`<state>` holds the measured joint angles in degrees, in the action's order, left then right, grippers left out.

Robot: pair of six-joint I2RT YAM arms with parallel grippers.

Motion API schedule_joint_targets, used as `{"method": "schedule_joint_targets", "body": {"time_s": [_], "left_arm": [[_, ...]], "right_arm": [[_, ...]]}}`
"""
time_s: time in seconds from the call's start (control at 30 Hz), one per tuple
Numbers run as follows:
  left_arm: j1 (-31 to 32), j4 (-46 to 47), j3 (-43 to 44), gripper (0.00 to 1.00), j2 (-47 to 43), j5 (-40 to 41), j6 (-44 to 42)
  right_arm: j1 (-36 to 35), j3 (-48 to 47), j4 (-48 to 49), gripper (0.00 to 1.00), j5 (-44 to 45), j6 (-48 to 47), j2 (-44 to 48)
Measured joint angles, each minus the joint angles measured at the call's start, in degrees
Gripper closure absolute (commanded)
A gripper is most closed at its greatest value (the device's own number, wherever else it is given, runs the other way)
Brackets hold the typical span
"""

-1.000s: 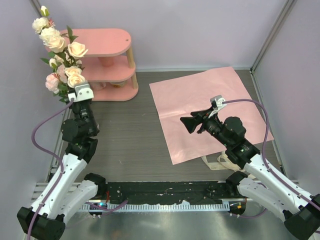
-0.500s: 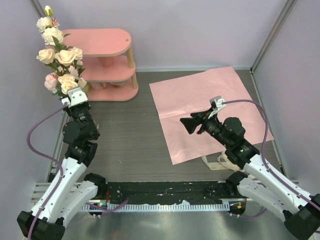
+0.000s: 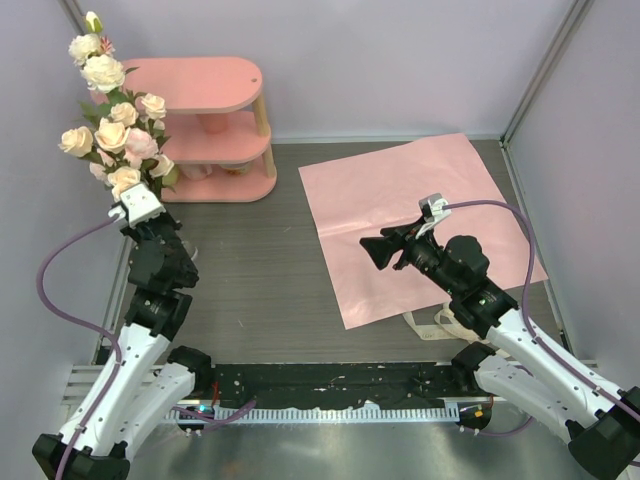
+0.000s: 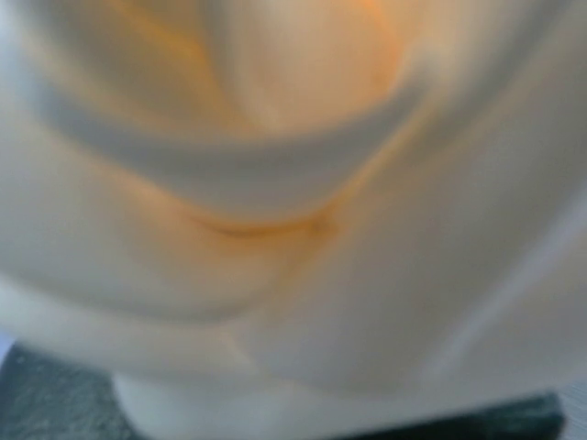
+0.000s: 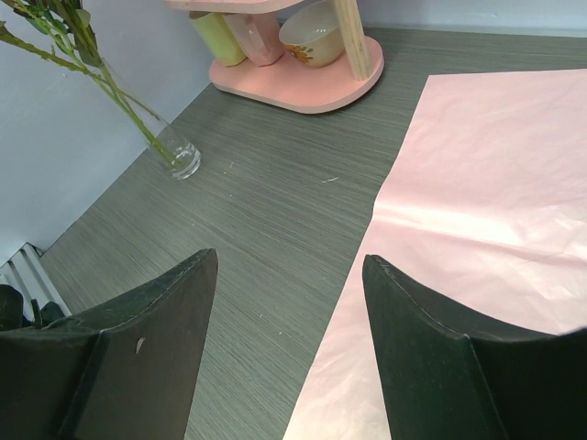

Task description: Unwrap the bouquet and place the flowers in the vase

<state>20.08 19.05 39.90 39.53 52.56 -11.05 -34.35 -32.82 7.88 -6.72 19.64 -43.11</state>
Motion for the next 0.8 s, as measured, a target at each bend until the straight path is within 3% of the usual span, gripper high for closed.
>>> {"method": "schedule_joint_targets", "body": {"time_s": [0.8], "left_arm": [[-0.02, -18.34, 0.55, 1.0, 1.86, 7.96, 21.51]], "right_arm": [[0.0, 1.03, 0.68, 0.3, 0.0, 0.22, 0.13]]}}
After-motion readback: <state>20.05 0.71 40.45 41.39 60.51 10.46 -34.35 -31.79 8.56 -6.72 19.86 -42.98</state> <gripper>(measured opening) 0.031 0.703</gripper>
